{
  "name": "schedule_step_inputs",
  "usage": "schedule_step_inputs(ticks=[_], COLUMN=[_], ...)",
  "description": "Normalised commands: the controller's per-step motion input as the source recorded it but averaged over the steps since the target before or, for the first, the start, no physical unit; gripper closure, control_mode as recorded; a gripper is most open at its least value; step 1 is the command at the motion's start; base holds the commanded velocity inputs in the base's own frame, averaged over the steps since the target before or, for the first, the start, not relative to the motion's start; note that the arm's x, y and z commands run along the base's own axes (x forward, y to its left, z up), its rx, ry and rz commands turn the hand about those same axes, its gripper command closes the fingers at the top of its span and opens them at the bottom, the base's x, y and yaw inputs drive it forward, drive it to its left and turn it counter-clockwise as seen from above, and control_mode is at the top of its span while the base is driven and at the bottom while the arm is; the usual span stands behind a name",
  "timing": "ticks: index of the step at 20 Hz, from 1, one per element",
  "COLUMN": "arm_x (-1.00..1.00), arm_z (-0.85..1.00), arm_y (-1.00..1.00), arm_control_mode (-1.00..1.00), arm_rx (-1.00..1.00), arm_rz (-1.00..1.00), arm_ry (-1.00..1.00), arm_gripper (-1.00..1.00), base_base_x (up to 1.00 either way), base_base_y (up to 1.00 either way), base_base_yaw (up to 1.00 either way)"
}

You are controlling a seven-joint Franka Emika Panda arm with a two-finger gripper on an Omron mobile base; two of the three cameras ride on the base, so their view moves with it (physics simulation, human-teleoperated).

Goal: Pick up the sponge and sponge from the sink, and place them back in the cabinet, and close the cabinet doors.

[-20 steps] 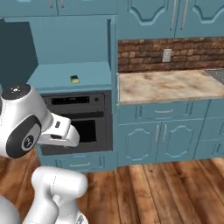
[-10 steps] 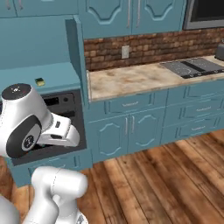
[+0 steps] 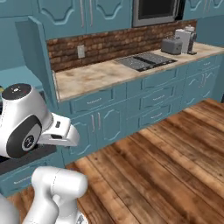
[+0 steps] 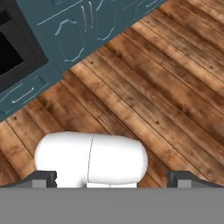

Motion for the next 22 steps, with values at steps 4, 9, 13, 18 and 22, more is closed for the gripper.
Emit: schedule_step_inputs(ticks=[4,9,13,18,22], arm_x=[0.00,0.00,0.00,0.00,0.00], arm_z=[0.00,0.00,0.00,0.00,0.00], arm_y=[0.00,0.00,0.00,0.00,0.00], arm_control_mode=[1.00,1.00,1.00,1.00,1.00], arm_rx=[0.00,0.00,0.00,0.00,0.00], arm_rz=[0.00,0.00,0.00,0.00,0.00], arm_ry=[0.00,0.00,0.00,0.00,0.00], arm_gripper=[-1.00,-1.00,-1.00,-1.00,-1.00], base_base_x=[0.12,0.10,0.13,0.23,0.18], base_base_y=[-0.22,-0.24,-0.20,-0.15,-0.19], base_base_yaw=[-0.46,-0.45,-0.46,-0.48,-0.49])
